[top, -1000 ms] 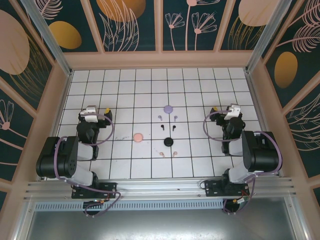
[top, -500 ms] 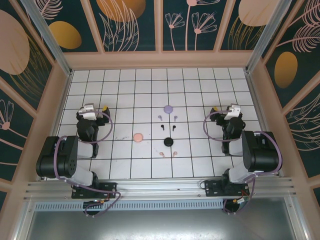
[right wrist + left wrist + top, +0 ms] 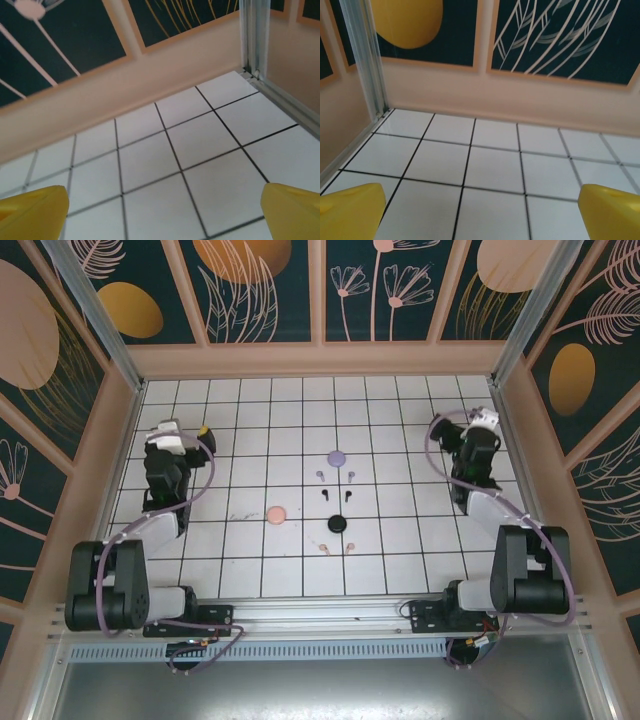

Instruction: Insert the wireless bluetooth earbuds into the charging case

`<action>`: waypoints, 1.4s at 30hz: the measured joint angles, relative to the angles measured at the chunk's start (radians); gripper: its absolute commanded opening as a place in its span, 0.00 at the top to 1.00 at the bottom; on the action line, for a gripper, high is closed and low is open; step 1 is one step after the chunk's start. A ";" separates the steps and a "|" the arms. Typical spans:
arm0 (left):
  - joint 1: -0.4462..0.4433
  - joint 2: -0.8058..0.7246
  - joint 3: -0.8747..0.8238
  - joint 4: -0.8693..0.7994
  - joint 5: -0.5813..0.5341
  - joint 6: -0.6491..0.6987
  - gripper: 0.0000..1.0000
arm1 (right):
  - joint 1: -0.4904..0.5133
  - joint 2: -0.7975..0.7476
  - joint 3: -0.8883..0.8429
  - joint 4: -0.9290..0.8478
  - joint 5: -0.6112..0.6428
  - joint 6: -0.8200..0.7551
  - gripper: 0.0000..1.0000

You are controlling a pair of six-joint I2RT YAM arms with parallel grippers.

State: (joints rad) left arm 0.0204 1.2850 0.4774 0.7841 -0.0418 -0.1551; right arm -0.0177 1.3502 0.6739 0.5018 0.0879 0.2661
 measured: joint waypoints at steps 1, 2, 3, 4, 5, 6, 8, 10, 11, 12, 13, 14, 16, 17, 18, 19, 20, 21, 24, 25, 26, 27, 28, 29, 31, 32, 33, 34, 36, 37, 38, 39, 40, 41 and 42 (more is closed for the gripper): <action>0.000 -0.026 0.006 -0.031 0.002 -0.025 0.01 | 0.000 -0.003 0.035 -0.054 -0.009 0.029 0.01; 0.000 -0.053 0.007 -0.058 0.006 -0.053 0.01 | 0.000 -0.005 0.057 -0.095 -0.023 0.049 0.01; 0.000 -0.079 0.007 -0.087 0.008 -0.082 0.01 | 0.002 -0.007 0.071 -0.139 -0.045 0.066 0.01; 0.000 -0.105 0.007 -0.117 0.013 -0.116 0.01 | 0.008 -0.010 0.078 -0.185 -0.066 0.081 0.01; 0.000 -0.123 0.007 -0.138 0.019 -0.142 0.01 | 0.018 -0.011 0.080 -0.221 -0.082 0.087 0.01; 0.000 -0.142 0.007 -0.166 0.027 -0.175 0.01 | 0.040 -0.013 0.086 -0.275 -0.093 0.093 0.03; 0.000 -0.171 0.008 -0.217 0.041 -0.243 0.01 | 0.114 -0.012 0.110 -0.382 -0.107 0.103 0.05; 0.000 -0.187 0.009 -0.268 0.059 -0.310 0.01 | 0.222 -0.011 0.151 -0.479 -0.114 0.110 0.09; 0.000 -0.190 0.009 -0.287 0.065 -0.334 0.01 | 0.279 -0.008 0.178 -0.521 -0.114 0.116 0.10; 0.000 -0.192 0.011 -0.313 0.074 -0.363 0.01 | 0.340 -0.002 0.211 -0.561 -0.113 0.124 0.11; 0.000 -0.192 0.015 -0.340 0.087 -0.390 0.01 | 0.402 0.010 0.244 -0.598 -0.109 0.135 0.11; 0.000 -0.191 0.019 -0.364 0.095 -0.413 0.01 | 0.455 0.023 0.275 -0.632 -0.102 0.146 0.11; 0.000 -0.188 0.038 -0.415 0.114 -0.458 0.01 | 0.566 0.061 0.339 -0.696 -0.081 0.177 0.11; 0.000 -0.184 0.050 -0.435 0.122 -0.475 0.01 | 0.613 0.084 0.366 -0.723 -0.069 0.191 0.12; 0.000 -0.177 0.069 -0.457 0.134 -0.494 0.01 | 0.668 0.116 0.398 -0.752 -0.061 0.209 0.12; 0.000 -0.169 0.087 -0.473 0.143 -0.510 0.01 | 0.717 0.151 0.431 -0.781 -0.053 0.225 0.12; 0.000 -0.160 0.105 -0.489 0.148 -0.525 0.01 | 0.756 0.184 0.459 -0.805 -0.047 0.239 0.12; 0.000 -0.149 0.127 -0.510 0.153 -0.541 0.01 | 0.803 0.227 0.496 -0.834 -0.036 0.254 0.12; 0.000 -0.115 0.188 -0.559 0.165 -0.577 0.01 | 0.908 0.361 0.609 -0.902 -0.012 0.288 0.12; 0.000 -0.106 0.203 -0.571 0.165 -0.585 0.01 | 0.935 0.406 0.648 -0.924 -0.006 0.295 0.12; 0.000 -0.097 0.222 -0.588 0.165 -0.597 0.01 | 0.963 0.457 0.691 -0.948 0.001 0.300 0.12; 0.000 -0.090 0.238 -0.606 0.163 -0.608 0.01 | 0.985 0.502 0.729 -0.965 0.007 0.303 0.12; 0.000 -0.085 0.253 -0.621 0.158 -0.618 0.01 | 1.004 0.544 0.764 -0.982 0.013 0.307 0.12; 0.000 -0.082 0.267 -0.639 0.152 -0.629 0.01 | 1.023 0.589 0.801 -1.002 0.017 0.309 0.12; 0.000 -0.082 0.291 -0.672 0.130 -0.646 0.01 | 1.051 0.664 0.862 -1.039 0.024 0.309 0.13; 0.000 -0.082 0.299 -0.685 0.119 -0.652 0.01 | 1.060 0.688 0.883 -1.053 0.026 0.309 0.13; 0.000 -0.084 0.309 -0.700 0.103 -0.661 0.01 | 1.070 0.716 0.906 -1.067 0.028 0.307 0.13; 0.000 -0.087 0.314 -0.713 0.089 -0.664 0.01 | 1.077 0.739 0.927 -1.085 0.029 0.303 0.13; 0.000 -0.099 0.319 -0.740 0.060 -0.668 0.01 | 1.087 0.769 0.956 -1.110 0.035 0.290 0.14; 0.000 -0.110 0.319 -0.753 0.046 -0.669 0.01 | 1.092 0.780 0.967 -1.119 0.037 0.285 0.14; 0.000 -0.120 0.319 -0.765 0.032 -0.669 0.01 | 1.093 0.785 0.973 -1.126 0.037 0.281 0.14; 0.000 -0.131 0.319 -0.774 0.023 -0.669 0.01 | 1.094 0.789 0.978 -1.135 0.039 0.274 0.14; 0.000 -0.144 0.319 -0.781 0.011 -0.669 0.01 | 1.095 0.791 0.982 -1.141 0.040 0.268 0.15; 0.000 -0.156 0.319 -0.786 0.005 -0.669 0.01 | 1.095 0.792 0.985 -1.144 0.040 0.264 0.15; 0.000 -0.170 0.319 -0.789 -0.001 -0.669 0.01 | 1.095 0.795 0.989 -1.149 0.040 0.262 0.17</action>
State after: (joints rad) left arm 0.0204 1.1149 0.7959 -0.0051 -0.0429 -0.8238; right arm 1.0771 2.1452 1.6630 -0.6476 0.1284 0.5282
